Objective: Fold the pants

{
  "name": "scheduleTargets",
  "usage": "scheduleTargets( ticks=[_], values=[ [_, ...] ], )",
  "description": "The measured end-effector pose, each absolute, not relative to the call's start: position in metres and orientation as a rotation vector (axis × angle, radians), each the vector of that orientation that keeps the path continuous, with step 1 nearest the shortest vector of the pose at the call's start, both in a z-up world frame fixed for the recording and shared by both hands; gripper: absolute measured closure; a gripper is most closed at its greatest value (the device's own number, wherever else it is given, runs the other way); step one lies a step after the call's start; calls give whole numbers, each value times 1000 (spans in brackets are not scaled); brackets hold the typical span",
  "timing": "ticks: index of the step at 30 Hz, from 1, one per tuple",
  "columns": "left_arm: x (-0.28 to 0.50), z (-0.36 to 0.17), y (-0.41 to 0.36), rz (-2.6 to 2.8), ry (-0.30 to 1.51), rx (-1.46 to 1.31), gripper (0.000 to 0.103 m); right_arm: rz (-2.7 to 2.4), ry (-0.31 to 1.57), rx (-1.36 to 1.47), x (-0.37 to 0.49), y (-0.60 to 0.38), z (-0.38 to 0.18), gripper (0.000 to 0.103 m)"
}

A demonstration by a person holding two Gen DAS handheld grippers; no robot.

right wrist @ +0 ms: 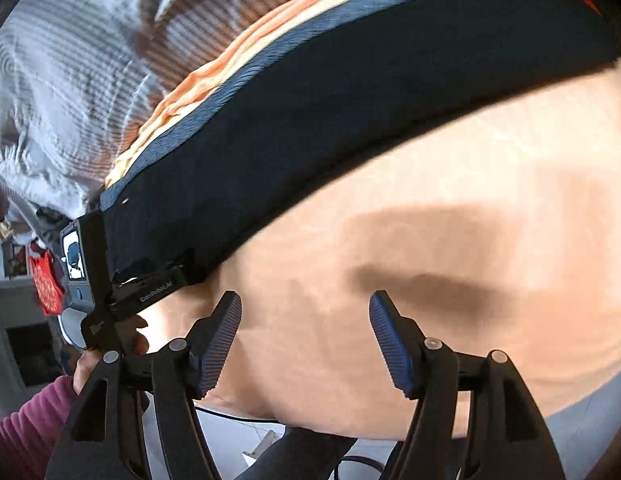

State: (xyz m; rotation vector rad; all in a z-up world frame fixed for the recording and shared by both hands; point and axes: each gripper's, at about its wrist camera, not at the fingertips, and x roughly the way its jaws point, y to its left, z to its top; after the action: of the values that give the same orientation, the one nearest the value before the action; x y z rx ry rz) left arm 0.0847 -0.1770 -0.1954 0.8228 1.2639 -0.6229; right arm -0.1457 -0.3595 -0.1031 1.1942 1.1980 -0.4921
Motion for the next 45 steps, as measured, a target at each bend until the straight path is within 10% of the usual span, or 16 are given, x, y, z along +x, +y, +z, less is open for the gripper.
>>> scheduleTargets(
  ticks=[45],
  values=[
    [-69,-147,-385,-828,1254,792,1,-674,896,1497,-304,-491,-115,30]
  ],
)
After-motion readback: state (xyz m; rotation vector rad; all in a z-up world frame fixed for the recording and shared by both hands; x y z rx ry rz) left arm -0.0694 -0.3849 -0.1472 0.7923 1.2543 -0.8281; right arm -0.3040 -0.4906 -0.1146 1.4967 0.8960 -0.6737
